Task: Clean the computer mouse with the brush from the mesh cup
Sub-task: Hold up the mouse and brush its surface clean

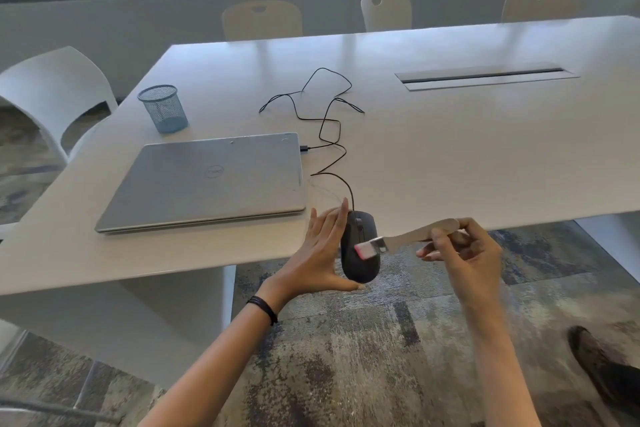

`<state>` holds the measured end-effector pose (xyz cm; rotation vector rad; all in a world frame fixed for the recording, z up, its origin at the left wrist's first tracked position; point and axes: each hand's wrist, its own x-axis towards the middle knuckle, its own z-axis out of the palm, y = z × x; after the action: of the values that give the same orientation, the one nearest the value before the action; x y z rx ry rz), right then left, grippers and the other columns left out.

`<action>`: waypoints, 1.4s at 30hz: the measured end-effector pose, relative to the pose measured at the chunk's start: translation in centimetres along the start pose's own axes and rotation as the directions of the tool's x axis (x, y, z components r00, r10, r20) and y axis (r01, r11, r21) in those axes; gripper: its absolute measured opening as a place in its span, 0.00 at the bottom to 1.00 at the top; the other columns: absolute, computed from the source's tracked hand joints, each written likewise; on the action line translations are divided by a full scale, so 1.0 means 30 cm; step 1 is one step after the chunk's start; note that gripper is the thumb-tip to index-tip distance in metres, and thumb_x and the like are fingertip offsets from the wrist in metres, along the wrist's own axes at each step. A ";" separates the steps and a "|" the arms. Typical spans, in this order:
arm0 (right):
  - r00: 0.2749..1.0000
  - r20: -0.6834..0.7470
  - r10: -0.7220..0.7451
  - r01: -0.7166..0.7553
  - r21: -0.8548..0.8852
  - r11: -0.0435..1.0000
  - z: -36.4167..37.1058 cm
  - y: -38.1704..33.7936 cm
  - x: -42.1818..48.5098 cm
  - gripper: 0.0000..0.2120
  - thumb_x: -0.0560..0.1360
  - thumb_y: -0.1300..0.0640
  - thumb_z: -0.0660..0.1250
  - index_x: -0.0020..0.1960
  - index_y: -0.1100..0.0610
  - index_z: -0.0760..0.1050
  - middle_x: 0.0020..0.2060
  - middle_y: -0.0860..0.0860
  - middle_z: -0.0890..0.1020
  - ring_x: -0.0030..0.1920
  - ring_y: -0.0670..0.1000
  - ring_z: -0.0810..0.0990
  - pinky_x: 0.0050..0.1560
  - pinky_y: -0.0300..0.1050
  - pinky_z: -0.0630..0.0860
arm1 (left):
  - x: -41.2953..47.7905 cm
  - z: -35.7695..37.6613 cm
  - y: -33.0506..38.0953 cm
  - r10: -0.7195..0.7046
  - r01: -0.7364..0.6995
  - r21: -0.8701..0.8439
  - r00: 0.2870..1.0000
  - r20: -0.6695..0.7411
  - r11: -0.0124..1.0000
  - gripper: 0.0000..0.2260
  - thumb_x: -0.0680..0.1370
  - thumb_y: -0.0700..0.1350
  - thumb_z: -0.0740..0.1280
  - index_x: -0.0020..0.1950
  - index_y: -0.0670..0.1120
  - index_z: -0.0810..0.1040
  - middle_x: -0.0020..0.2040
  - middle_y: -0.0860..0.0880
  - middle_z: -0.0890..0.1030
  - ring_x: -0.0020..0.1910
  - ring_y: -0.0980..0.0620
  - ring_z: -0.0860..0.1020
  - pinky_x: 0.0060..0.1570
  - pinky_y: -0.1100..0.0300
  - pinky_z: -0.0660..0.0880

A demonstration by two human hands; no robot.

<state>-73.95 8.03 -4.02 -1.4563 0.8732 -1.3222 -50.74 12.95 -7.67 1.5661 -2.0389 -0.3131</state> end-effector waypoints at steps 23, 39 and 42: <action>0.992 0.070 -0.102 0.114 -0.185 0.976 0.081 -0.046 -0.029 0.04 0.72 0.52 0.69 0.44 0.48 0.74 0.37 0.44 0.85 0.32 0.45 0.84 0.30 0.40 0.80 | -0.017 0.018 -0.003 0.006 -0.006 -0.020 1.000 -0.006 1.000 0.61 0.64 0.64 0.74 0.73 0.47 0.28 0.74 0.45 0.56 0.75 0.52 0.49 0.72 0.50 0.32; 0.731 0.297 -0.614 0.678 -0.409 0.611 0.063 -0.039 -0.040 0.08 0.79 0.56 0.61 0.54 0.60 0.74 0.48 0.52 0.82 0.50 0.42 0.79 0.52 0.26 0.74 | -0.021 -0.002 0.024 0.020 -0.020 -0.041 1.000 0.000 0.999 0.61 0.64 0.63 0.75 0.73 0.45 0.29 0.74 0.44 0.56 0.75 0.50 0.49 0.73 0.46 0.34; 0.712 0.333 -0.618 0.699 -0.426 0.575 0.060 -0.038 -0.034 0.08 0.78 0.57 0.62 0.55 0.59 0.75 0.49 0.50 0.82 0.49 0.44 0.80 0.51 0.31 0.77 | -0.020 -0.011 0.033 0.028 -0.029 -0.042 1.000 -0.010 0.999 0.61 0.64 0.61 0.75 0.73 0.43 0.30 0.74 0.44 0.57 0.75 0.50 0.49 0.73 0.47 0.34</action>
<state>-72.44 9.65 -3.20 -2.4744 0.6148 -1.5341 -51.26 13.85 -7.09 1.5095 -2.0326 -0.3347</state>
